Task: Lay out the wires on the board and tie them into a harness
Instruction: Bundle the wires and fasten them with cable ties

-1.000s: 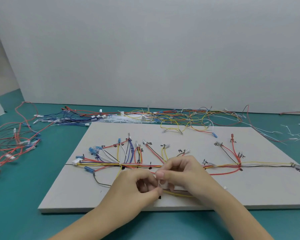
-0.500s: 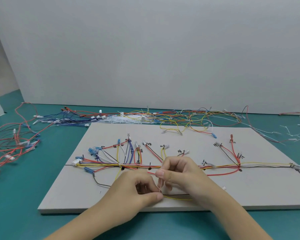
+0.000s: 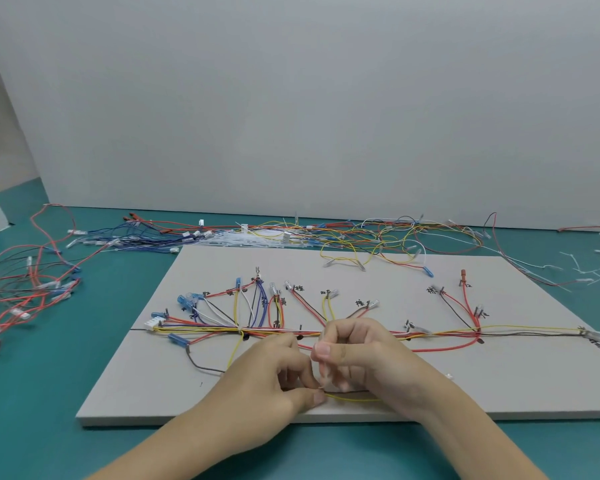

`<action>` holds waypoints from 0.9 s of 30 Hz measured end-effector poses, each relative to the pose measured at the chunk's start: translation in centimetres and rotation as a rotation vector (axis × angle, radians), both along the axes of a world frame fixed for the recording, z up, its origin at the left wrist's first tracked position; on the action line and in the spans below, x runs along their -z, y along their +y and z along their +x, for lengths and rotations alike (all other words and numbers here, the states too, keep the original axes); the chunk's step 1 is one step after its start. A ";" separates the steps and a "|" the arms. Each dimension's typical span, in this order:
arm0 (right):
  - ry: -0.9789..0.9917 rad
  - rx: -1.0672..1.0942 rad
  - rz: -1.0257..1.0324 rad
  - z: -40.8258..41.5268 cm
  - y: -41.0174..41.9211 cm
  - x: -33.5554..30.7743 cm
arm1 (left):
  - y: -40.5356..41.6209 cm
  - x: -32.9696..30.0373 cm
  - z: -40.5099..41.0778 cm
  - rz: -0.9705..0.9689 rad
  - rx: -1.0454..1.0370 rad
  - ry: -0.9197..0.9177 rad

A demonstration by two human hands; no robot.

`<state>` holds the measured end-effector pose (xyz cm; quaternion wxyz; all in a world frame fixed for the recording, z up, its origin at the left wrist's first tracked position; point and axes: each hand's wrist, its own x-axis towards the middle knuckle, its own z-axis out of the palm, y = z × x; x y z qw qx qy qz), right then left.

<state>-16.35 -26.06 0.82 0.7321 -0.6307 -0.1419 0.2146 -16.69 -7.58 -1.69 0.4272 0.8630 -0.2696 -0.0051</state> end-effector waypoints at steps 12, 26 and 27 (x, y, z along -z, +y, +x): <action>-0.045 0.479 -0.026 1.1 -0.1 -0.3 | 2.7 -5.5 5.5 0.262 0.034 -0.023; -0.096 0.518 -0.111 0.9 0.1 -0.3 | 6.5 -2.0 22.6 0.586 -0.455 0.013; -0.093 0.516 -0.111 0.8 0.1 -0.3 | 6.3 -2.0 22.8 0.624 -0.459 0.049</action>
